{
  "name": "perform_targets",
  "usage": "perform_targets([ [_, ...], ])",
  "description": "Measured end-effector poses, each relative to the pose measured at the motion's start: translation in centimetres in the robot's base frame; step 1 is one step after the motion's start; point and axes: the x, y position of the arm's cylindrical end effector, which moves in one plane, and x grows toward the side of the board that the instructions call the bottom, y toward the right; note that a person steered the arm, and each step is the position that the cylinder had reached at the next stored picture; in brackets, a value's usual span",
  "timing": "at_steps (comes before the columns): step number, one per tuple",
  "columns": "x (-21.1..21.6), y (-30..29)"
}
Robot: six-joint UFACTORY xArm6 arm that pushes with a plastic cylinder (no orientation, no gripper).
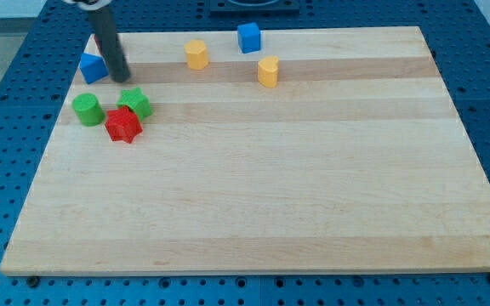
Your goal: Place the blue triangle below the yellow hexagon
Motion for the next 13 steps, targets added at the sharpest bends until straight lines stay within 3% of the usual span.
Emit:
perform_targets([
  [1, 3.9, -5.9],
  [4, 3.4, -6.4],
  [5, 1.8, -6.4],
  [7, -5.7, -6.4],
  [9, -5.3, -4.0],
  [11, -5.2, -6.3],
  [13, -4.0, -5.0],
])
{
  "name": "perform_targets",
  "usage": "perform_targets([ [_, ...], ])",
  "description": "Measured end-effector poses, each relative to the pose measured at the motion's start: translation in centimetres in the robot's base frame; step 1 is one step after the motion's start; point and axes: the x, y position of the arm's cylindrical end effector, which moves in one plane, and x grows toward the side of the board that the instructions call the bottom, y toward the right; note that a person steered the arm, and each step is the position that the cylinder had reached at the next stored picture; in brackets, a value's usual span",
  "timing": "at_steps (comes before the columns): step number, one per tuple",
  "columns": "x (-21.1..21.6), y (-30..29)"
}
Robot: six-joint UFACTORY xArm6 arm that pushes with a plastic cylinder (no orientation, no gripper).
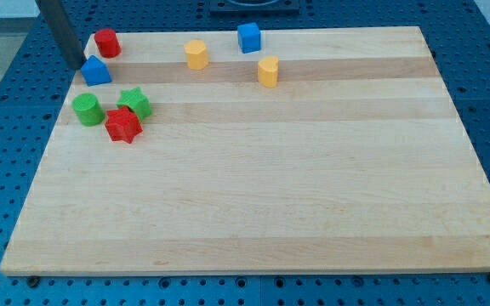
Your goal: Place the blue triangle below the yellow hexagon
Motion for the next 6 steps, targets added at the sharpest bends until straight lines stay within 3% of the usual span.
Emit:
perform_targets([
  [2, 1.5, 7.4],
  [3, 1.8, 8.4],
  [5, 2.4, 2.7],
  [6, 4.4, 4.0],
])
